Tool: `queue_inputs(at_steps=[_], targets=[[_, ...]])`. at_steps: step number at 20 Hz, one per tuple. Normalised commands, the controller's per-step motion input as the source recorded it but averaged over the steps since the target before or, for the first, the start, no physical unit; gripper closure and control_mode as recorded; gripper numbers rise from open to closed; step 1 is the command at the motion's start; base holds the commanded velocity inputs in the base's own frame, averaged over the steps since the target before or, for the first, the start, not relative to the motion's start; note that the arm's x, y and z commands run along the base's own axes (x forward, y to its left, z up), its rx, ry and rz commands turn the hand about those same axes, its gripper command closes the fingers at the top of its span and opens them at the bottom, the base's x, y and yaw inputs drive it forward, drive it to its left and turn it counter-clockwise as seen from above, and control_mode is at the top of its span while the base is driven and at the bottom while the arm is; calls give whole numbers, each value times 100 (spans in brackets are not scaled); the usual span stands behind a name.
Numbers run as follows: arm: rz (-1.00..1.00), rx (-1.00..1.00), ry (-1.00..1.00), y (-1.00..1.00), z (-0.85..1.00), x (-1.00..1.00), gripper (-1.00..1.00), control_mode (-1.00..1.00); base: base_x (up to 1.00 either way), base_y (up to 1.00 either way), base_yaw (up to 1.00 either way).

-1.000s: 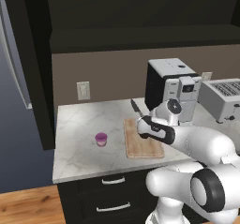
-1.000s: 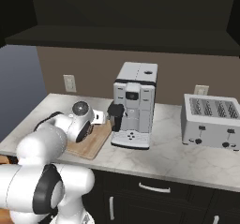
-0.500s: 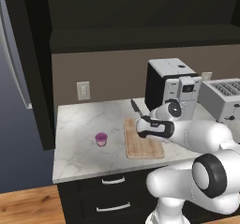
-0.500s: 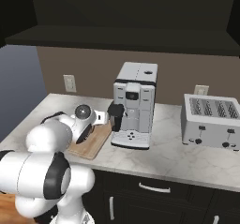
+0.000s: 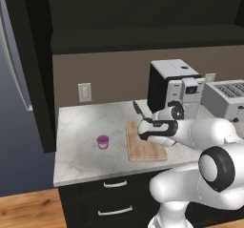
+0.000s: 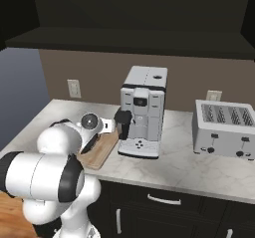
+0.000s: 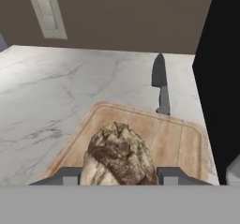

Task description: Pick the bread, place it on the cutting board, pick the jam, place it on the counter, and close the cabinet.

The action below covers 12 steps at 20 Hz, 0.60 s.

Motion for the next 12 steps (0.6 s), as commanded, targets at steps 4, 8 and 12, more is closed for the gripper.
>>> queue_inputs(at_steps=[4, 8, 12], targets=[[0, 0, -5, 6, -37, -1, 100, -100, 0, 0, 0], [0, 0, -5, 5, -37, 0, 100, -100, 0, 0, 0], [0, 0, -5, 5, -36, 0, 100, -100, 0, 0, 0]])
